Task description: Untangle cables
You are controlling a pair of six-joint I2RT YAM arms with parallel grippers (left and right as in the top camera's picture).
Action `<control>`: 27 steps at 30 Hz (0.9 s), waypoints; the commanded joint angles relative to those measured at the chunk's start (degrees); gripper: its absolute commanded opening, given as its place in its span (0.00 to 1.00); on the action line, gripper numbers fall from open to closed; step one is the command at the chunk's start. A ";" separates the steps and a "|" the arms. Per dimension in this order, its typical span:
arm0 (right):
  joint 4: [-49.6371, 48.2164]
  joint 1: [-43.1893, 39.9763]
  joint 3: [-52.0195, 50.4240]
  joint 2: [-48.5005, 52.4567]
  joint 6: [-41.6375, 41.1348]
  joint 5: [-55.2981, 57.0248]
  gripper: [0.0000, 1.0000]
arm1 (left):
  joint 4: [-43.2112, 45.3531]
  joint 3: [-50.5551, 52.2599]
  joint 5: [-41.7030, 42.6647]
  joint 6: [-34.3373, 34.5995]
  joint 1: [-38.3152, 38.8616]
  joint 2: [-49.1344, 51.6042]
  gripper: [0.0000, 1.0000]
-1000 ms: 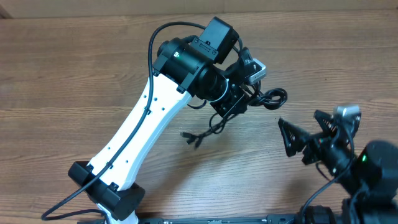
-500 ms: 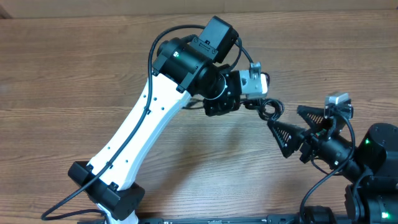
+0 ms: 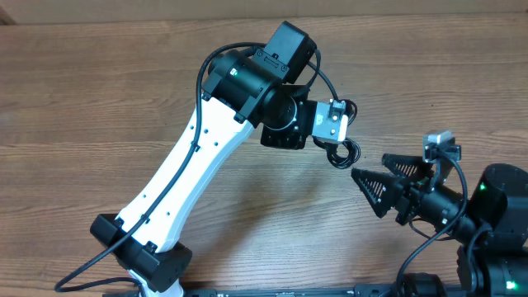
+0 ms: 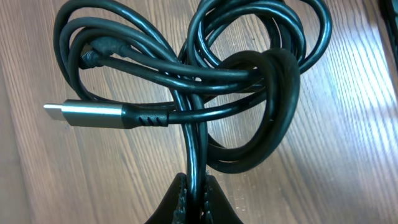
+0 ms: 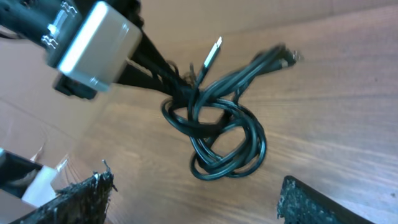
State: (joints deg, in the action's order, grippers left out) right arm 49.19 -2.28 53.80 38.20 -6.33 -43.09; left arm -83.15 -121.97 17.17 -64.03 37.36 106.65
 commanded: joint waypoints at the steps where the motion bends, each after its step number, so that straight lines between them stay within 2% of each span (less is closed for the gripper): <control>1: 2.45 -0.37 1.51 1.11 5.60 0.20 0.84 | 0.09 -1.68 3.63 -10.60 -0.17 -0.61 0.04; 3: 3.61 -0.35 1.51 1.86 5.57 0.50 0.84 | 0.09 -1.68 6.14 -15.04 -0.17 -0.61 0.04; 7: 4.07 -0.35 1.51 3.58 5.55 0.57 0.81 | 0.15 -1.68 9.46 -18.51 -0.17 -0.59 0.04; 10: 3.65 -0.37 1.51 5.03 5.53 0.59 0.82 | 0.20 -1.66 9.92 -18.47 -0.17 -0.59 0.04; 11: 3.41 -0.37 1.51 5.55 5.51 0.59 0.90 | 0.00 -1.66 9.92 -18.47 -0.17 -0.59 0.04; 12: 3.17 -0.37 1.51 6.03 5.49 0.59 0.93 | -0.22 -1.66 9.99 -18.47 -0.15 -0.59 0.04; 18: 0.52 -0.37 1.51 9.57 4.68 0.76 0.93 | -2.91 -1.62 11.85 -18.49 -0.17 -0.59 0.04; 23: -1.03 -0.37 1.51 12.15 4.79 6.08 0.93 | -10.10 -1.62 13.44 -18.47 -0.17 -0.59 0.04; 24: -1.14 -0.37 1.51 12.48 4.98 7.41 0.91 | -11.43 -1.62 14.49 -18.47 -0.17 -0.59 0.04; 27: -1.09 -0.37 1.51 12.94 10.49 8.33 0.91 | -13.66 -1.46 19.45 -16.37 -0.33 -0.59 0.04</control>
State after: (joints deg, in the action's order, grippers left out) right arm 48.49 -2.26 53.80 50.98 -0.45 -37.95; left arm -96.29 -121.99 28.71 -80.53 37.39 106.65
